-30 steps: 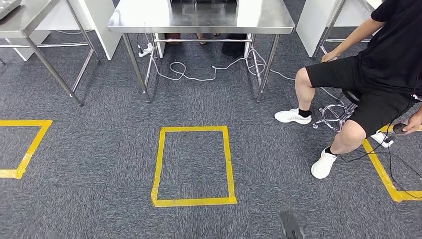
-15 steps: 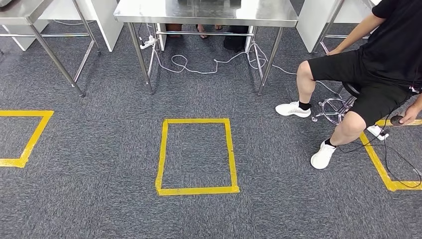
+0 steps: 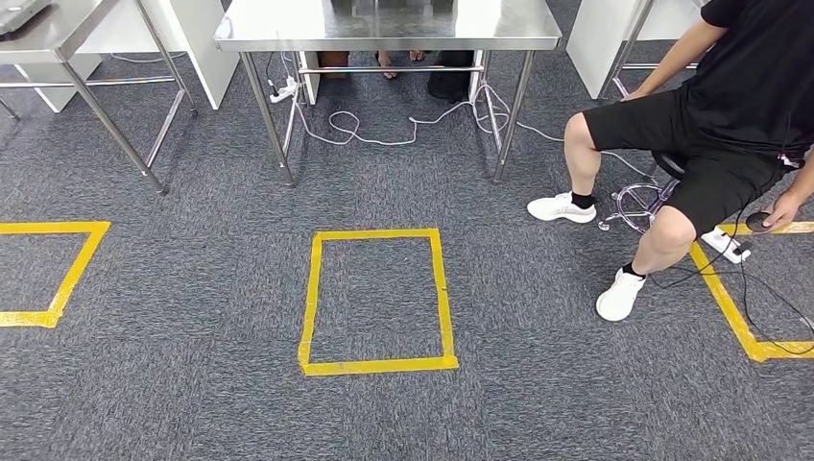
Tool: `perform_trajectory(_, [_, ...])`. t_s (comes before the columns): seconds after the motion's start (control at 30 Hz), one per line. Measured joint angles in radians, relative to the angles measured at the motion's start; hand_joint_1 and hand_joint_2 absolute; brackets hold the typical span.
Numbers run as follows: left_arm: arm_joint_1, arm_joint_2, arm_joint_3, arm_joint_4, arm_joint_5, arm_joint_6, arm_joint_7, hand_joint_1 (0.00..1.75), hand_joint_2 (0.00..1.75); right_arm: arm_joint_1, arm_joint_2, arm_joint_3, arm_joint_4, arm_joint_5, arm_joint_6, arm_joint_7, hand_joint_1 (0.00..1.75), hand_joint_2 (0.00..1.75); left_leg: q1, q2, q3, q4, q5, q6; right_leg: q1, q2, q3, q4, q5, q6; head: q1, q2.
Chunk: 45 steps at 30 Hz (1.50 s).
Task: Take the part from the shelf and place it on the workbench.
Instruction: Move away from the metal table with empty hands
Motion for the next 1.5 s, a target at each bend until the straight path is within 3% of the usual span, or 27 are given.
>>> perform_trajectory(0.2, [0.000,0.000,0.000,0.000,-0.001,0.003,0.006,0.00,0.00,-0.001,0.002,0.000,0.002,0.002,0.002,0.007,0.00,0.00,-0.003,0.001,0.002,-0.008,0.001,0.007,-0.002,0.001,0.000,-0.005,0.001,0.005,0.000,0.000])
perform_trajectory(0.27, [0.000,-0.002,0.000,0.000,-0.002,0.003,0.007,0.00,0.00,-0.002,0.000,0.000,0.002,0.002,0.003,0.010,0.00,0.00,0.002,0.008,0.012,-0.032,0.012,0.013,-0.001,0.002,-0.008,0.017,-0.016,0.007,0.002,0.000])
perform_trajectory(0.37, [-0.001,-0.005,0.000,0.000,-0.005,0.004,0.008,0.00,0.00,-0.002,-0.001,0.000,0.003,0.002,0.003,0.012,0.00,0.00,0.008,0.025,0.014,-0.048,0.022,0.015,-0.009,0.003,-0.092,0.183,-0.099,0.005,0.005,0.000])
perform_trajectory(0.43, [-0.001,-0.005,0.000,0.000,-0.006,0.004,0.008,0.00,0.00,0.000,-0.003,0.000,0.004,0.002,0.003,0.013,0.00,0.00,0.011,0.038,0.010,-0.048,0.023,0.011,-0.019,0.003,-0.135,0.266,-0.123,0.020,0.005,0.000])
perform_trajectory(0.47, [-0.001,-0.006,0.000,0.000,-0.006,0.004,0.009,0.00,0.00,0.001,-0.004,0.000,0.005,0.002,0.003,0.013,0.00,0.00,0.014,0.045,0.009,-0.047,0.024,0.007,-0.025,0.002,-0.129,0.253,-0.111,0.033,0.005,0.000])
perform_trajectory(0.53, [-0.001,-0.008,0.000,0.000,-0.007,0.004,0.009,0.00,0.00,0.001,-0.005,0.000,0.006,0.002,0.003,0.013,0.00,0.00,0.022,0.060,0.006,-0.038,0.022,-0.009,-0.039,-0.019,-0.065,0.123,-0.053,0.064,0.006,0.000])
perform_trajectory(0.57, [0.000,-0.007,0.000,0.000,-0.008,0.004,0.010,0.00,0.00,0.000,-0.003,0.000,0.006,0.002,0.003,0.013,0.00,0.00,0.023,0.068,0.005,-0.031,0.019,-0.019,-0.040,-0.038,-0.039,0.062,-0.026,0.073,0.008,0.000])
perform_trajectory(0.6, [0.000,-0.006,0.000,0.000,-0.010,0.004,0.010,0.00,0.00,-0.003,-0.002,0.000,0.006,0.002,0.003,0.013,0.00,0.00,0.024,0.075,0.005,-0.024,0.015,-0.031,-0.040,-0.053,-0.023,0.022,-0.007,0.071,0.008,0.000])
perform_trajectory(0.63, [-0.001,-0.005,0.000,0.000,-0.011,0.005,0.011,0.00,0.00,-0.006,0.000,0.000,0.006,0.002,0.003,0.013,0.00,0.00,0.023,0.083,0.007,-0.020,0.009,-0.041,-0.038,-0.061,-0.021,0.010,0.001,0.060,0.008,0.000])
perform_trajectory(0.7, [-0.002,-0.006,0.000,0.000,-0.015,0.006,0.013,0.00,0.00,-0.007,-0.001,0.000,0.006,0.002,0.004,0.013,0.00,0.00,0.027,0.100,0.018,-0.024,0.004,-0.057,-0.030,-0.045,-0.030,0.017,0.004,0.029,0.005,0.000])
perform_trajectory(0.73, [-0.004,-0.006,0.000,0.000,-0.016,0.007,0.015,0.00,0.00,-0.006,0.000,0.000,0.006,0.003,0.004,0.013,0.00,0.00,0.032,0.099,0.020,-0.022,-0.002,-0.062,-0.031,-0.034,-0.032,0.017,0.006,0.017,0.003,0.000])
perform_trajectory(0.8, [-0.003,-0.006,0.000,0.000,-0.018,0.008,0.017,0.00,0.00,-0.005,0.000,0.000,0.007,0.005,0.005,0.014,0.00,0.00,0.037,0.065,0.004,0.030,-0.053,-0.067,-0.032,-0.015,-0.031,0.016,0.017,-0.002,-0.001,0.000])
perform_trajectory(0.87, [0.001,-0.006,0.000,0.000,-0.018,0.011,0.017,0.00,0.00,-0.005,0.001,0.000,0.007,0.008,0.006,0.016,0.00,0.00,0.034,0.017,-0.041,0.153,-0.142,-0.063,-0.026,0.004,-0.034,0.017,0.024,-0.013,-0.003,0.000])
perform_trajectory(0.9, [0.003,-0.006,0.000,0.000,-0.018,0.012,0.017,0.00,0.00,-0.005,0.002,0.000,0.007,0.009,0.007,0.017,0.00,0.00,0.031,0.006,-0.062,0.207,-0.173,-0.061,-0.023,0.011,-0.036,0.018,0.026,-0.015,-0.003,0.000])
perform_trajectory(0.97, [0.005,-0.006,0.000,0.000,-0.018,0.013,0.017,0.00,0.00,-0.005,0.003,0.000,0.007,0.010,0.008,0.019,0.00,0.00,0.028,0.001,-0.081,0.257,-0.196,-0.059,-0.019,0.018,-0.038,0.018,0.027,-0.017,-0.003,0.000])
perform_trajectory(1.07, [0.006,-0.006,0.000,0.000,-0.018,0.013,0.017,0.00,0.00,-0.004,0.003,0.000,0.007,0.010,0.008,0.020,0.00,0.00,0.026,0.000,-0.087,0.274,-0.199,-0.056,-0.016,0.024,-0.038,0.018,0.027,-0.017,-0.003,0.000])
perform_trajectory(1.1, [0.007,-0.006,0.000,0.000,-0.018,0.013,0.016,0.00,0.00,-0.004,0.003,0.000,0.008,0.011,0.008,0.022,0.00,0.00,0.023,-0.002,-0.085,0.275,-0.191,-0.050,-0.012,0.034,-0.038,0.019,0.028,-0.018,-0.003,0.000])
perform_trajectory(1.17, [0.009,-0.005,0.001,0.001,-0.017,0.014,0.013,0.00,0.00,-0.004,0.009,0.000,0.011,0.011,0.009,0.026,0.00,0.00,0.008,-0.057,-0.022,0.150,-0.121,-0.009,0.001,0.081,-0.040,0.020,0.029,-0.017,-0.001,0.000])
perform_trajectory(1.23, [0.009,-0.003,0.002,0.002,-0.016,0.014,0.010,0.00,0.00,-0.005,0.013,-0.001,0.013,0.011,0.010,0.028,0.00,0.00,-0.007,-0.094,0.045,0.008,-0.057,0.025,0.002,0.129,-0.049,0.017,0.034,-0.009,0.000,0.000])
perform_trajectory(1.27, [0.008,-0.005,0.002,0.002,-0.016,0.014,0.009,0.00,0.00,-0.004,0.010,-0.001,0.013,0.012,0.010,0.028,0.00,0.00,-0.007,-0.077,0.050,-0.004,-0.052,0.024,-0.001,0.137,-0.053,0.018,0.035,-0.004,-0.001,0.000])
perform_trajectory(1.33, [0.007,-0.008,0.002,0.002,-0.016,0.014,0.008,0.00,0.00,-0.003,0.007,-0.001,0.013,0.012,0.010,0.029,0.00,0.00,-0.002,-0.048,0.062,-0.031,-0.042,0.026,0.004,0.099,-0.076,0.051,0.013,0.000,0.002,0.000])
perform_trajectory(1.4, [0.008,-0.009,0.003,0.002,-0.016,0.014,0.008,0.00,0.00,-0.004,0.006,-0.001,0.014,0.012,0.010,0.029,0.00,0.00,-0.001,-0.015,0.068,-0.044,-0.037,0.028,0.003,0.041,-0.130,0.161,-0.044,-0.002,0.008,0.000])
perform_trajectory(1.47, [0.009,-0.010,0.006,0.002,-0.016,0.014,0.008,0.00,0.00,-0.005,0.005,-0.001,0.014,0.012,0.010,0.029,0.00,0.00,-0.002,0.018,0.067,-0.044,-0.037,0.028,-0.006,0.021,-0.184,0.273,-0.087,0.008,0.010,0.000])
perform_trajectory(1.5, [0.009,-0.010,0.007,0.002,-0.016,0.014,0.007,0.00,0.00,-0.004,0.005,-0.001,0.014,0.012,0.010,0.029,0.00,0.00,-0.002,0.032,0.066,-0.044,-0.037,0.027,-0.012,0.017,-0.187,0.285,-0.086,0.018,0.010,0.000])
